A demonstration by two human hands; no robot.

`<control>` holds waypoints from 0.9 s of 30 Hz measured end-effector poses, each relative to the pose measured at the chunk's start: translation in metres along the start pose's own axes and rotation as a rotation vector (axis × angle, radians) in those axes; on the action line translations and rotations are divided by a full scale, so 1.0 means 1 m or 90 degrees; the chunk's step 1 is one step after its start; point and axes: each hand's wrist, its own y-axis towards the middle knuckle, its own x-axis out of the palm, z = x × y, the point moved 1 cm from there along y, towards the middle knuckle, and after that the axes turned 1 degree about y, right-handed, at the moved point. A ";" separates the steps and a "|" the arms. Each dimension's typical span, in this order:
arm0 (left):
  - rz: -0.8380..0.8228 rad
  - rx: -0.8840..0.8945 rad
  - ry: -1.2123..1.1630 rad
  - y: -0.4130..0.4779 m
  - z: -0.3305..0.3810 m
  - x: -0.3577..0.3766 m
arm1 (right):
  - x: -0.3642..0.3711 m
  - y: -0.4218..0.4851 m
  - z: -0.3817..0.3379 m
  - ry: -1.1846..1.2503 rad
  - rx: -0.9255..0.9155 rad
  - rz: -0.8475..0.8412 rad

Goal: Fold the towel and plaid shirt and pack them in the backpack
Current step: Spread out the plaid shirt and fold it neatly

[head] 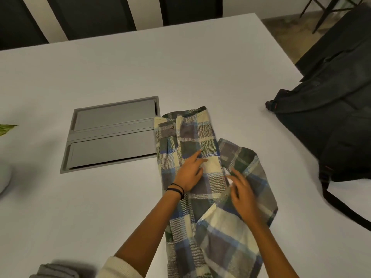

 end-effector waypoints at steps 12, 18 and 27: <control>-0.095 -0.063 -0.160 -0.099 0.040 0.031 | -0.052 -0.118 0.039 0.068 0.360 0.301; -0.129 -0.136 -0.187 -0.131 0.046 0.033 | -0.042 -0.151 0.038 0.289 0.581 0.184; -0.022 -0.229 -0.305 -0.157 0.039 0.029 | -0.035 -0.182 -0.017 0.304 0.548 -0.017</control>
